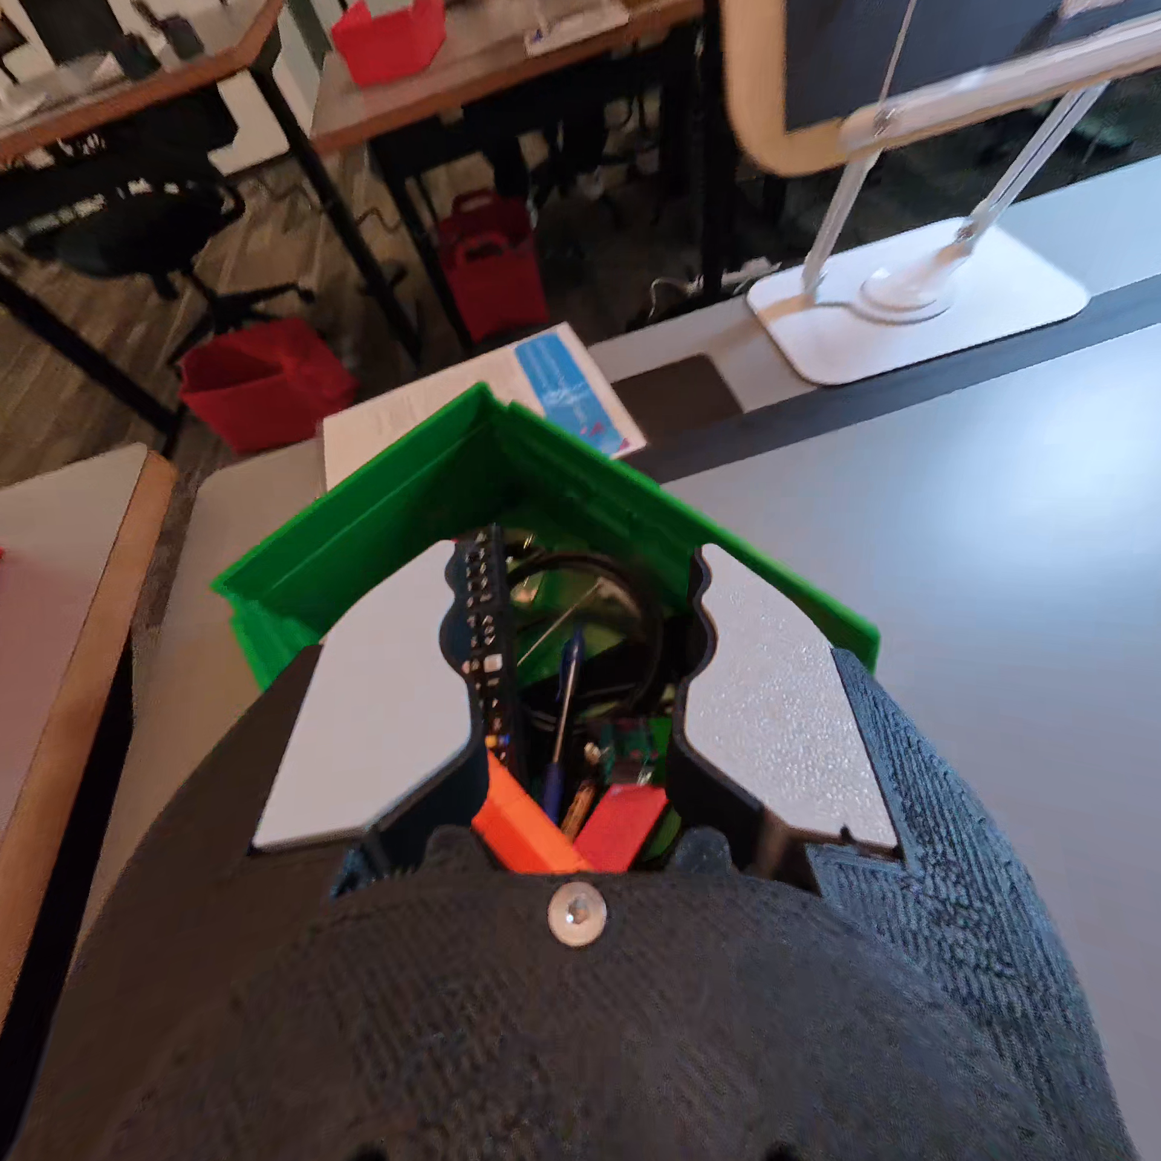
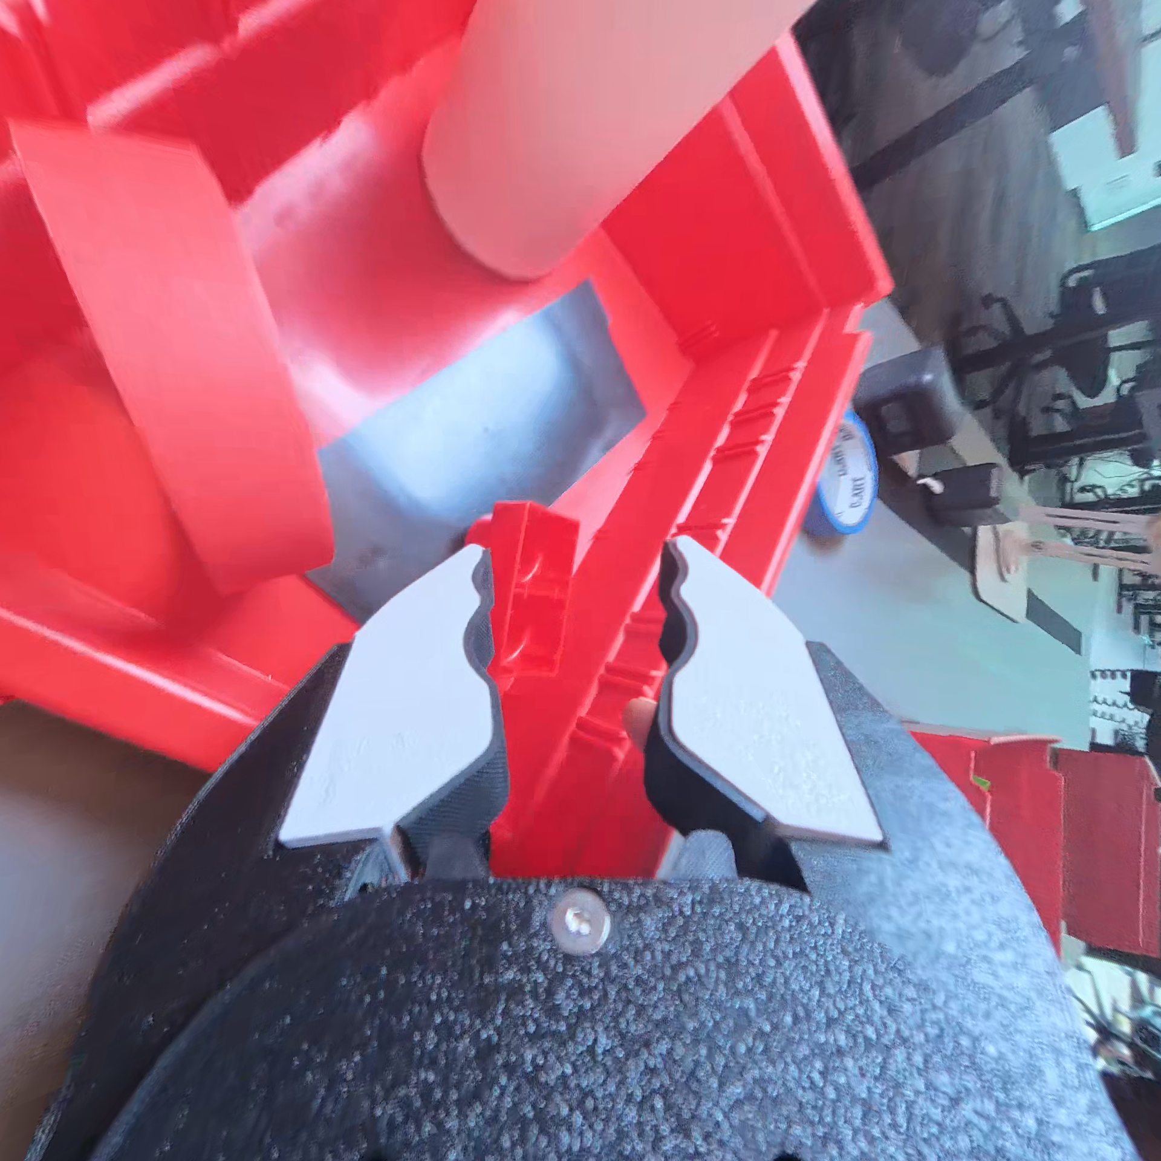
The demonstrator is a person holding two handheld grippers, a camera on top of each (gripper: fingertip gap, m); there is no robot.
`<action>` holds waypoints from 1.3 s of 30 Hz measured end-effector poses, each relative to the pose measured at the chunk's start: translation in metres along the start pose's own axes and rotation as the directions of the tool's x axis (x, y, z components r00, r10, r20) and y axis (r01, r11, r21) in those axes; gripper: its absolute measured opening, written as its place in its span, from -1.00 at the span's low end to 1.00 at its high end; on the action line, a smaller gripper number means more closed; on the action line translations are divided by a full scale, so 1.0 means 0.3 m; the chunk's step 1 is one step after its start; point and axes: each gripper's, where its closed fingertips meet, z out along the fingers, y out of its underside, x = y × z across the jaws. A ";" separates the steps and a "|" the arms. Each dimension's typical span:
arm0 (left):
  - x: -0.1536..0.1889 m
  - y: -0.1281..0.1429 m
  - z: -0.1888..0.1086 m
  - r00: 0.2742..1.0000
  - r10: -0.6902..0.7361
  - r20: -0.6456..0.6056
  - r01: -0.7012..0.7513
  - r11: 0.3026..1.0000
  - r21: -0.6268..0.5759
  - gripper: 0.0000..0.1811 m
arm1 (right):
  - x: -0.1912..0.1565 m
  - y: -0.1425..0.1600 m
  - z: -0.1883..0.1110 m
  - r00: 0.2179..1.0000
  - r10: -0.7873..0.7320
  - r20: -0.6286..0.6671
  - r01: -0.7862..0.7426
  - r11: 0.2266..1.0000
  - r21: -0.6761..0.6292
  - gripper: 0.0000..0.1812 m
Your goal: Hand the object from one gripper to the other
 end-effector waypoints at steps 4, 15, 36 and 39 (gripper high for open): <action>-0.057 0.107 0.017 0.999 -0.034 -0.003 0.033 0.992 -0.122 -0.26 | 0.052 -0.092 -0.096 0.997 0.078 -0.007 -0.075 0.978 0.194 -0.45; -0.126 0.264 0.078 0.992 0.048 0.115 -0.008 0.944 -0.330 -0.36 | 0.109 -0.239 -0.287 0.975 0.180 0.133 -0.223 0.816 0.533 -0.59; -0.201 0.429 0.325 0.913 0.346 0.217 -0.127 0.745 -0.654 -0.61 | -0.005 -0.458 -0.587 0.833 0.032 0.553 -0.503 0.463 0.730 -0.71; -0.207 0.420 0.330 0.904 0.362 0.229 -0.141 0.756 -0.639 -0.64 | -0.006 -0.456 -0.585 0.832 0.034 0.554 -0.504 0.465 0.728 -0.72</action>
